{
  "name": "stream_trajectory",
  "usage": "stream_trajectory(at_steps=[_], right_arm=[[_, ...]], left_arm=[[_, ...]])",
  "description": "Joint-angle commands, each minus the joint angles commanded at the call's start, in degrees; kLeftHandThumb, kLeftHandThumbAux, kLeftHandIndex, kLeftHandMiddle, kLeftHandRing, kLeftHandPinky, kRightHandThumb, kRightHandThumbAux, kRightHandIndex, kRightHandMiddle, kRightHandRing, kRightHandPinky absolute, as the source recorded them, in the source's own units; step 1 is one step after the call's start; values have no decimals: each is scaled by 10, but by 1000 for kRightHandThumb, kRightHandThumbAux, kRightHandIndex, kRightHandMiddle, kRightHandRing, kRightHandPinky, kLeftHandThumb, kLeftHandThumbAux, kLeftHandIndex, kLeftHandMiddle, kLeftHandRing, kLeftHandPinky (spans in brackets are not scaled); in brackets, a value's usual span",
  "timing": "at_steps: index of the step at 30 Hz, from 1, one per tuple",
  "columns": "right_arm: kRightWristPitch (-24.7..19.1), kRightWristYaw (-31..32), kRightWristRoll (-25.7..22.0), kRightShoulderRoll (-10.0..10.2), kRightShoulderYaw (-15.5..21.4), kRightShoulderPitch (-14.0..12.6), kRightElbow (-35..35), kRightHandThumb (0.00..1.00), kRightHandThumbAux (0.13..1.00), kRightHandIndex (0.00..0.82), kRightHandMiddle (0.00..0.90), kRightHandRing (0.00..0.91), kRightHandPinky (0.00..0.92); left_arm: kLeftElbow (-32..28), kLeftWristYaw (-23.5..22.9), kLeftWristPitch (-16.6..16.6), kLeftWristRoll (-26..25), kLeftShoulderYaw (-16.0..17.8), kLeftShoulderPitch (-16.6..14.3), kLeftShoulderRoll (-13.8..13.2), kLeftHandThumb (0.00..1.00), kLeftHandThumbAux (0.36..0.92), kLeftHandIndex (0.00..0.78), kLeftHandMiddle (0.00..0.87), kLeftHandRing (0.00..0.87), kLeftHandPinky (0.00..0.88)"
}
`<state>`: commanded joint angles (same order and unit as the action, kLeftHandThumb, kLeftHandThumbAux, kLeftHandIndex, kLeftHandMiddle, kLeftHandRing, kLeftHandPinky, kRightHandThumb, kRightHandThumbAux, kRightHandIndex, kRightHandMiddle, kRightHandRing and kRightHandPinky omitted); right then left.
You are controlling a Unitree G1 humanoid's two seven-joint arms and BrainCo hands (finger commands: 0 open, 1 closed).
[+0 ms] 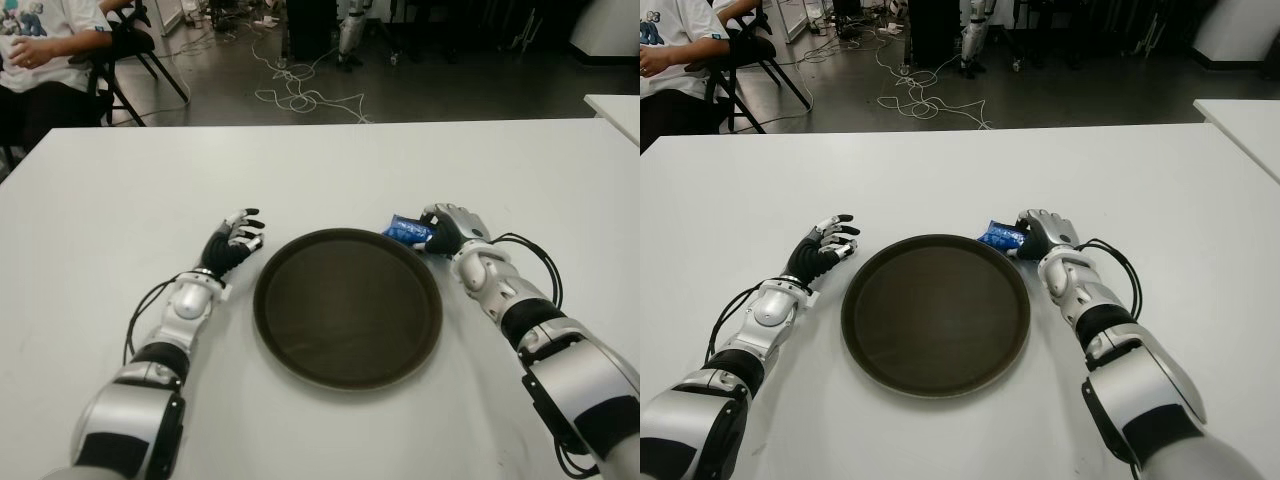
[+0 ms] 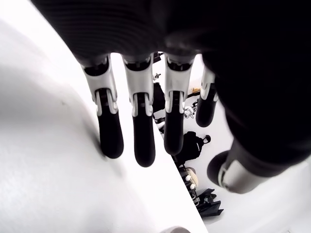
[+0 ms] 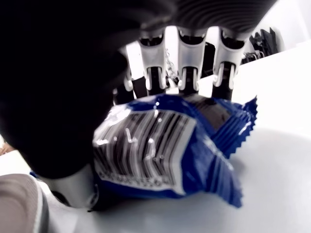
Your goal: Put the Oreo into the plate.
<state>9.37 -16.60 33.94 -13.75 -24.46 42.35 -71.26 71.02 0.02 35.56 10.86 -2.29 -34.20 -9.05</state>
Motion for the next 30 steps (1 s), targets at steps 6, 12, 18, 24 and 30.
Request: stream_trajectory(at_steps=[6, 12, 18, 24, 30], right_arm=[[6, 0, -7, -1, 4, -1, 0, 200, 821, 586, 743, 749, 712], [8, 2, -11, -2, 5, -1, 0, 195, 834, 604, 759, 766, 737], [9, -1, -10, -3, 4, -1, 0, 189, 839, 607, 756, 762, 728], [9, 2, -11, -4, 4, 0, -1, 178, 843, 604, 753, 763, 730], [11, 5, -15, -4, 8, 0, -1, 157, 849, 607, 752, 764, 733]], left_arm=[[1, -4, 5, -2, 1, 0, -1, 398, 661, 191, 301, 335, 378], [1, -13, 9, -9, 7, 1, 1, 390, 649, 190, 296, 334, 385], [0, -24, 14, -16, 12, 2, 2, 375, 641, 192, 296, 335, 396], [0, -27, 13, -16, 14, 1, 2, 378, 645, 190, 293, 335, 403], [0, -24, 10, -13, 12, 0, 1, 392, 648, 201, 303, 344, 402]])
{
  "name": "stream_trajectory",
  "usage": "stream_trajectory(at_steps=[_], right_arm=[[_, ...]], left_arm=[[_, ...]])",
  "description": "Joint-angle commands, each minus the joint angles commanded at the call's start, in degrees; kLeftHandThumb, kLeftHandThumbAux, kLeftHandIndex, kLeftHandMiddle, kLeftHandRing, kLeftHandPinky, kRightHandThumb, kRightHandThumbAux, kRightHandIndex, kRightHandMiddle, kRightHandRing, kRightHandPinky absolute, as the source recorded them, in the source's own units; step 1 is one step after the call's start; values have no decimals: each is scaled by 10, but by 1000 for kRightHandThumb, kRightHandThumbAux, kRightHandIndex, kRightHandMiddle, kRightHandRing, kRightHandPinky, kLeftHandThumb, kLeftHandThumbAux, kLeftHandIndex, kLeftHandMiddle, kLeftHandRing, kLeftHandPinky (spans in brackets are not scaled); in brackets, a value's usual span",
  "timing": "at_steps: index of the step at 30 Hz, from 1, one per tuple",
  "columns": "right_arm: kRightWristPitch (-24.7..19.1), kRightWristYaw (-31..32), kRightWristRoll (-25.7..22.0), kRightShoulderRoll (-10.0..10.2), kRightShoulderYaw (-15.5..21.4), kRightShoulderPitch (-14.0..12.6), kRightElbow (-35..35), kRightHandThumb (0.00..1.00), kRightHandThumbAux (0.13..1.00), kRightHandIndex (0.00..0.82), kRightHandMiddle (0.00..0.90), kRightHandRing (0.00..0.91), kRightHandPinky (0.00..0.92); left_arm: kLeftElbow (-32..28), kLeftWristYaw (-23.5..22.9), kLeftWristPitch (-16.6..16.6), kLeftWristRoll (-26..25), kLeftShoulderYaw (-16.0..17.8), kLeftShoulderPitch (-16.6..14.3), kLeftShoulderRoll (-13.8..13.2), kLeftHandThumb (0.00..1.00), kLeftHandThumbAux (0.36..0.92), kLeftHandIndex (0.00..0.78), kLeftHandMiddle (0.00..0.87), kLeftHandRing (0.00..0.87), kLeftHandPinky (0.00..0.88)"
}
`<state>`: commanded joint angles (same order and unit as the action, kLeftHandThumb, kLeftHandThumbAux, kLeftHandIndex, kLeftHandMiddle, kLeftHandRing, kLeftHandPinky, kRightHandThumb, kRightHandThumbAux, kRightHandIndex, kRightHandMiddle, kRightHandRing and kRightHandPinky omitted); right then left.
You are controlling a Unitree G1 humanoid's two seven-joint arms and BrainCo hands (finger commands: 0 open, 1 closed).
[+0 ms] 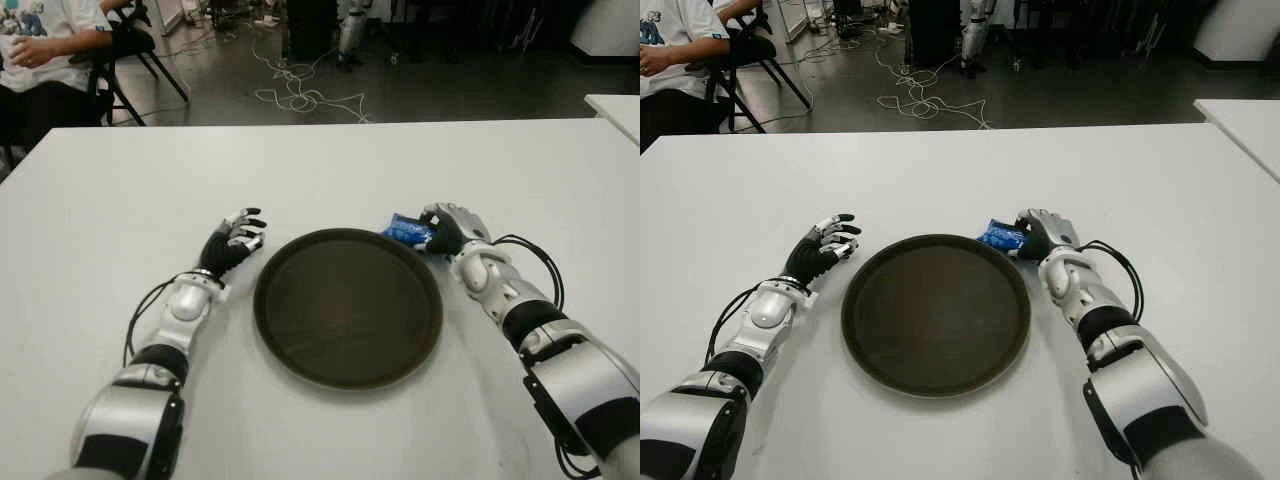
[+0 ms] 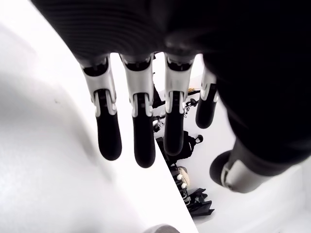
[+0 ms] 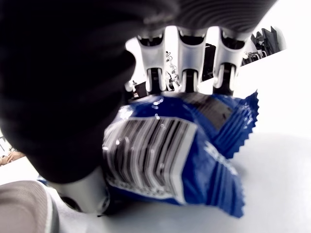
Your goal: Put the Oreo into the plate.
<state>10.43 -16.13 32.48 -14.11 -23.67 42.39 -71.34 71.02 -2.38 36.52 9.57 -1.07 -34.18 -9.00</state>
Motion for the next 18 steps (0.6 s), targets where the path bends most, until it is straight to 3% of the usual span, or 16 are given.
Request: stream_trajectory(at_steps=[7, 18], right_arm=[[12, -16, -13, 0, 15, -4, 6, 152, 849, 628, 761, 770, 736], [8, -26, -27, -5, 32, 0, 24, 123, 861, 627, 769, 782, 750]], left_arm=[[-1, 10, -2, 7, -4, -1, -1, 394, 665, 201, 301, 337, 383], [-1, 15, -2, 7, -5, 0, 0, 362, 643, 203, 301, 341, 383]])
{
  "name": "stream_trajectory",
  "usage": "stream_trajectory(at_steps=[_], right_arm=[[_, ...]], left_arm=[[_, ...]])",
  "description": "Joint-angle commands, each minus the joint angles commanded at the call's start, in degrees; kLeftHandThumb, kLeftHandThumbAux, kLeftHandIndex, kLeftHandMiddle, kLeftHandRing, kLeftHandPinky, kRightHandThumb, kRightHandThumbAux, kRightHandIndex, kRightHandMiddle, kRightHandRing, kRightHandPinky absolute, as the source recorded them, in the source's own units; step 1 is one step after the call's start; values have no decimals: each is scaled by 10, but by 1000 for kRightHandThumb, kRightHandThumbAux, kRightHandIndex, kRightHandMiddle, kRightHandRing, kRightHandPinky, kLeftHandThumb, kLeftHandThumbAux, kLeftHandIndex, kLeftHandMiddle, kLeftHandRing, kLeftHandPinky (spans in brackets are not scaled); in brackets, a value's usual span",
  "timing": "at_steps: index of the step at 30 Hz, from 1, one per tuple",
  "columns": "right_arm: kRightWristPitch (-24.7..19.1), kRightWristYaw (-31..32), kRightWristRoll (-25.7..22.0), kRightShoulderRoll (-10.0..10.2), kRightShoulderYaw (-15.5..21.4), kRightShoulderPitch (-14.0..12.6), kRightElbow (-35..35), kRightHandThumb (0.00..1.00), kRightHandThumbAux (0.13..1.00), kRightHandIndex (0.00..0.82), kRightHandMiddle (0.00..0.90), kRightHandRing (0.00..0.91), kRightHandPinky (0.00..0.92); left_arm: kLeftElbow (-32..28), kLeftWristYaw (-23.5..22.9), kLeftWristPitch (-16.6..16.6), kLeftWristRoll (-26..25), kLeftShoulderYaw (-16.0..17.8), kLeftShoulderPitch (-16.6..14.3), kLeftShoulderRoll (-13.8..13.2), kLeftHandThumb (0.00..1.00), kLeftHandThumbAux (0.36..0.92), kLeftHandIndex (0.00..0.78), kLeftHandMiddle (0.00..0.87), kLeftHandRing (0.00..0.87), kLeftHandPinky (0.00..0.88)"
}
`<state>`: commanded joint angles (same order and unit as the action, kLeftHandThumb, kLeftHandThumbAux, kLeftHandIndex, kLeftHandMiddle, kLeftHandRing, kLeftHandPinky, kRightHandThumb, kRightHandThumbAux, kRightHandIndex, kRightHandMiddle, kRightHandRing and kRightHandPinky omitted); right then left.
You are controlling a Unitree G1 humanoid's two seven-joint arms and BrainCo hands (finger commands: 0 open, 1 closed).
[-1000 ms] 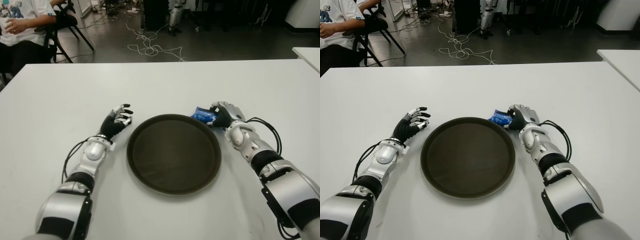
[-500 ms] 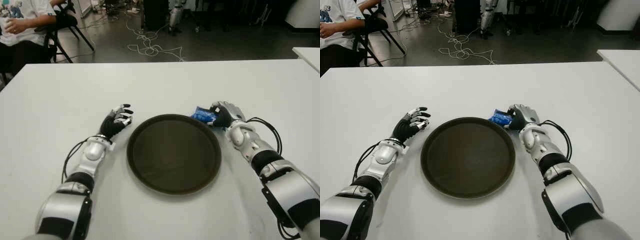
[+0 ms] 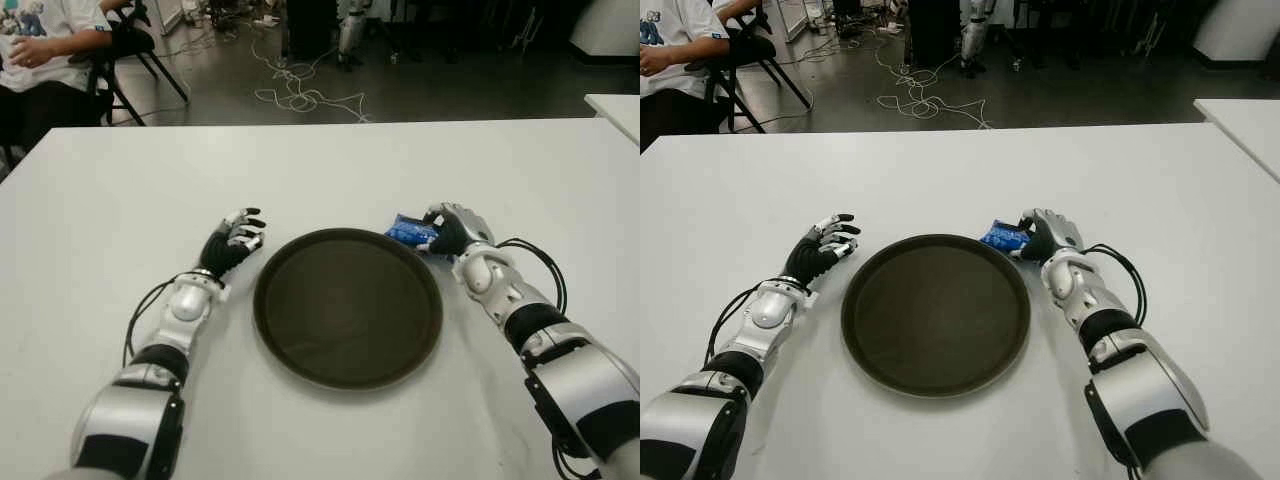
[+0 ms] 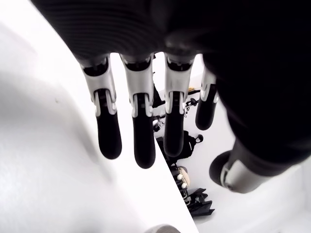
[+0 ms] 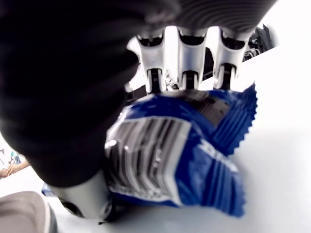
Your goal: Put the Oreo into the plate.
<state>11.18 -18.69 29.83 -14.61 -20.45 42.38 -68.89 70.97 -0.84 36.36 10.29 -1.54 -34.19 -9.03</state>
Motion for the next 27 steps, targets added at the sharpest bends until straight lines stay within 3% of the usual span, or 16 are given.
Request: stream_trajectory(at_steps=[27], right_arm=[[-6, -45, 2, -26, 33, 17, 92, 82, 860, 671, 775, 785, 739]], left_arm=[[4, 15, -4, 10, -6, 1, -4, 412, 632, 190, 290, 329, 380]])
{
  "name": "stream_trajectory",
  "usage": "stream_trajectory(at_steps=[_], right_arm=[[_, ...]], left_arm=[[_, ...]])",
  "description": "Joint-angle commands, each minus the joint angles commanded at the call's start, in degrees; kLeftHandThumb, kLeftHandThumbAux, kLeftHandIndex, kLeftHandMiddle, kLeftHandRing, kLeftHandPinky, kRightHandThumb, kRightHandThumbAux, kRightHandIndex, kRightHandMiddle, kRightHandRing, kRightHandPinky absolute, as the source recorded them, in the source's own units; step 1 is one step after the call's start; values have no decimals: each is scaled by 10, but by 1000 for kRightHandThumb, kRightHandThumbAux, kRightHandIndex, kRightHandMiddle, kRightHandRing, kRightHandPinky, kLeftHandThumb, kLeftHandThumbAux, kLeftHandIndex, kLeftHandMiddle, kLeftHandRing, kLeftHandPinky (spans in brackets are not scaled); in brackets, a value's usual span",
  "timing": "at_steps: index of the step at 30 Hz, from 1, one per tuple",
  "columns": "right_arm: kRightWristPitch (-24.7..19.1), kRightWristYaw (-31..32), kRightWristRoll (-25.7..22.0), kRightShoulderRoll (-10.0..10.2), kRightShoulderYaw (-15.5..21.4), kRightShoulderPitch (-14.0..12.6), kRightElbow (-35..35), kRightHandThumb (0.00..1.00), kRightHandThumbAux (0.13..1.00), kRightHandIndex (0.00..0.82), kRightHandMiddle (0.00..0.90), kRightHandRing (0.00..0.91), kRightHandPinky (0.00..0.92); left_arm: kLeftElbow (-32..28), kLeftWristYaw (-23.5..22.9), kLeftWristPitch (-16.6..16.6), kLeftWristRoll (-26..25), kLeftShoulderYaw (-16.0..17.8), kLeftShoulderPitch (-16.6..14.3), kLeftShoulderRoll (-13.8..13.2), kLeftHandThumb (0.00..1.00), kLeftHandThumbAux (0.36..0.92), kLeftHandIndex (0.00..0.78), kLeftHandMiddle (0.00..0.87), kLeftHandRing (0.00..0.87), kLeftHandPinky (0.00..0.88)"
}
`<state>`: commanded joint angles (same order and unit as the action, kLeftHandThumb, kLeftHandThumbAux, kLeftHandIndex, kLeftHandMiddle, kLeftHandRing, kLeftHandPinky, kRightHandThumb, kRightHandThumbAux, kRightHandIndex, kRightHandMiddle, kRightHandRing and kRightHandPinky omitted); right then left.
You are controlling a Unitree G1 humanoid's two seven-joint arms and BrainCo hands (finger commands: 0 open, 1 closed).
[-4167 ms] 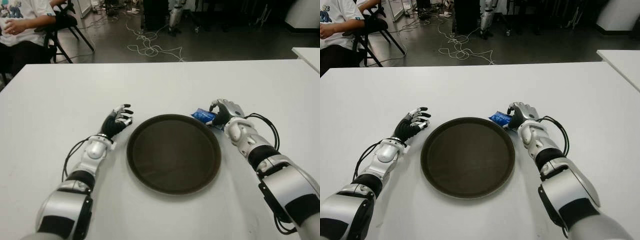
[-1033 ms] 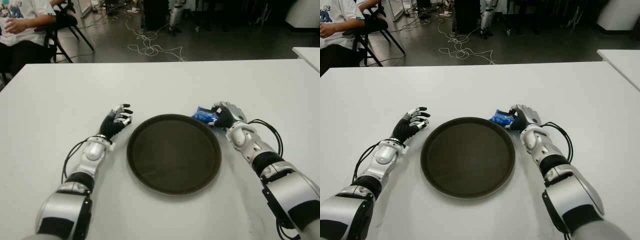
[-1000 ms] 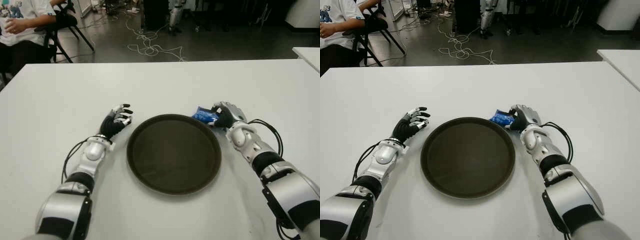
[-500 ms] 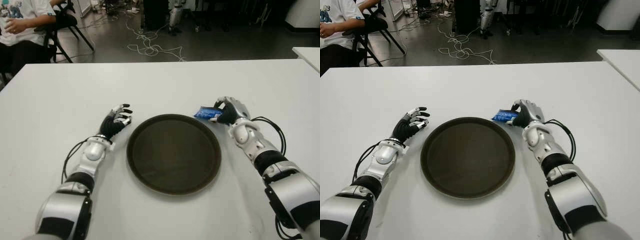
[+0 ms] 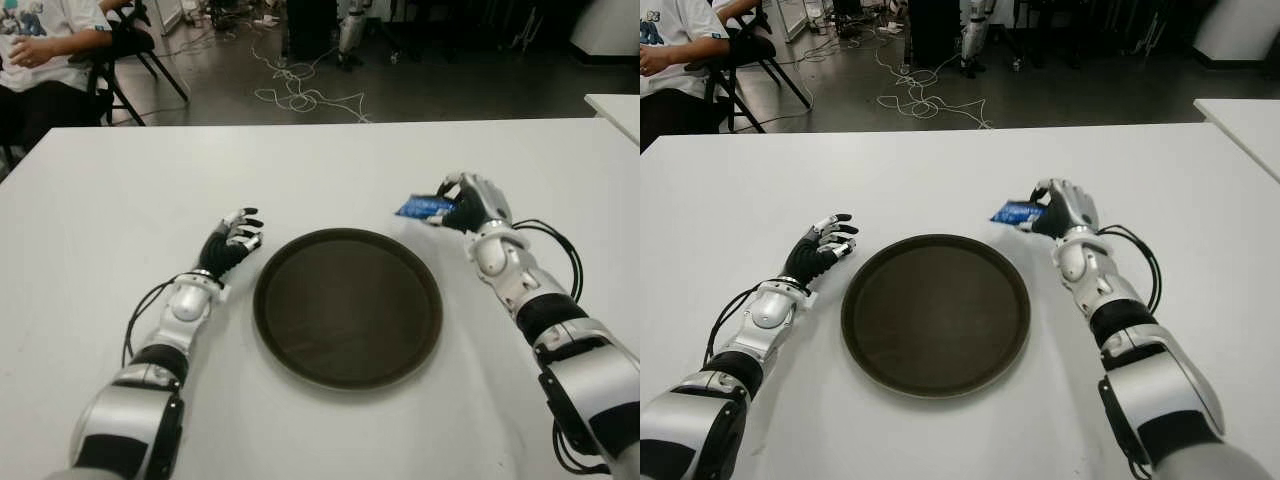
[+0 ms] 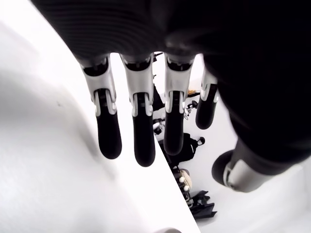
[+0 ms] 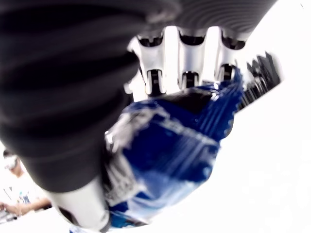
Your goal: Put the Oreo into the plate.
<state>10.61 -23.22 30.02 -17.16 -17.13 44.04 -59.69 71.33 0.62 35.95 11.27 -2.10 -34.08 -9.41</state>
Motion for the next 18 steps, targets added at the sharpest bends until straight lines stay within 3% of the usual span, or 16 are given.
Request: stream_trajectory(at_steps=[11, 18], right_arm=[[14, -2, -18, 3, 20, 2, 18, 114, 877, 650, 763, 765, 708], [9, 3, -17, 3, 23, -3, 40, 71, 866, 642, 763, 770, 705]], left_arm=[[0, -5, -5, -1, 0, -1, -1, 414, 642, 188, 290, 326, 358], [0, -6, -7, -5, 3, -1, 1, 440, 641, 191, 296, 326, 361]])
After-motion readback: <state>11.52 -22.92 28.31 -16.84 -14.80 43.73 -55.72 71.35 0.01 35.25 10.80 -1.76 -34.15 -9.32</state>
